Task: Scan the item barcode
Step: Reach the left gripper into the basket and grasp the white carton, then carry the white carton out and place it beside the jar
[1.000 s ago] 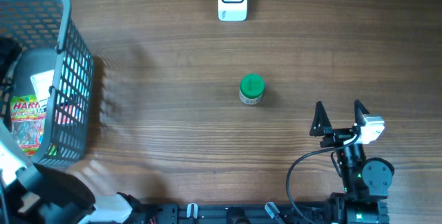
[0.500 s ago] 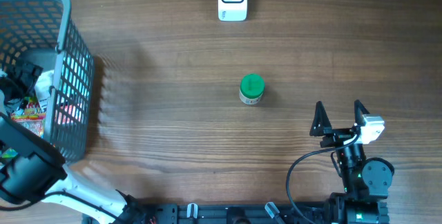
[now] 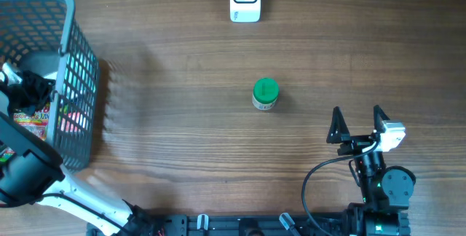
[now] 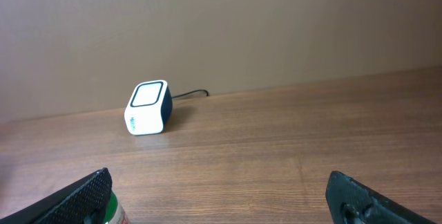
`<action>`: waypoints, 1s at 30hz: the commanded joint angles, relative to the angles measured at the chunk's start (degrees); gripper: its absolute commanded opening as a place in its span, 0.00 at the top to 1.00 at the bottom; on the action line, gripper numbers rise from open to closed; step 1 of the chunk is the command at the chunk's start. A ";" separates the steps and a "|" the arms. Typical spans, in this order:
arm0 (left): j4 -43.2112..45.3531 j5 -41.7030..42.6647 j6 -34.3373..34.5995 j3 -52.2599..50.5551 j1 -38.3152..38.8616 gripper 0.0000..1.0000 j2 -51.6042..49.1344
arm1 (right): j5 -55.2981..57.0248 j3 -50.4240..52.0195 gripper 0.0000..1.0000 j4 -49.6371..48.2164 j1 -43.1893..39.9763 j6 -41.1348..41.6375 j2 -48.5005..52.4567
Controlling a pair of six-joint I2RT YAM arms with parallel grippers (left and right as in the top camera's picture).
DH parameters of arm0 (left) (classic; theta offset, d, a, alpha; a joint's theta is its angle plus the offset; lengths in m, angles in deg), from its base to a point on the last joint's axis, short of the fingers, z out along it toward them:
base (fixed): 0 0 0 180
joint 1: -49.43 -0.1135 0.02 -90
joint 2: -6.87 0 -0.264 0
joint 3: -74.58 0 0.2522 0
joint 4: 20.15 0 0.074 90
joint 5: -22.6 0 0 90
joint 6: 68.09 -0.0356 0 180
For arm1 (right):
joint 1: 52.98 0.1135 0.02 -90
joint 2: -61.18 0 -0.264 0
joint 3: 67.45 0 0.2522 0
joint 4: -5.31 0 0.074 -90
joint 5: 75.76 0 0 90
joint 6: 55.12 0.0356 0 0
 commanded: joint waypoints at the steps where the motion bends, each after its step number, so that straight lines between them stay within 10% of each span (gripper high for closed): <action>1: -0.48 4.94 -0.15 -0.46 -0.04 0.90 -1.84 | 0.98 0.07 0.00 -0.24 0.28 0.39 -0.20; 18: 0.17 6.45 8.28 0.04 -4.55 0.90 22.14 | 0.98 0.07 0.00 -0.24 0.28 0.42 -0.20; 30: -1.14 24.30 14.08 0.04 -4.55 0.89 38.49 | 0.98 0.07 0.00 -0.24 0.28 0.39 -0.20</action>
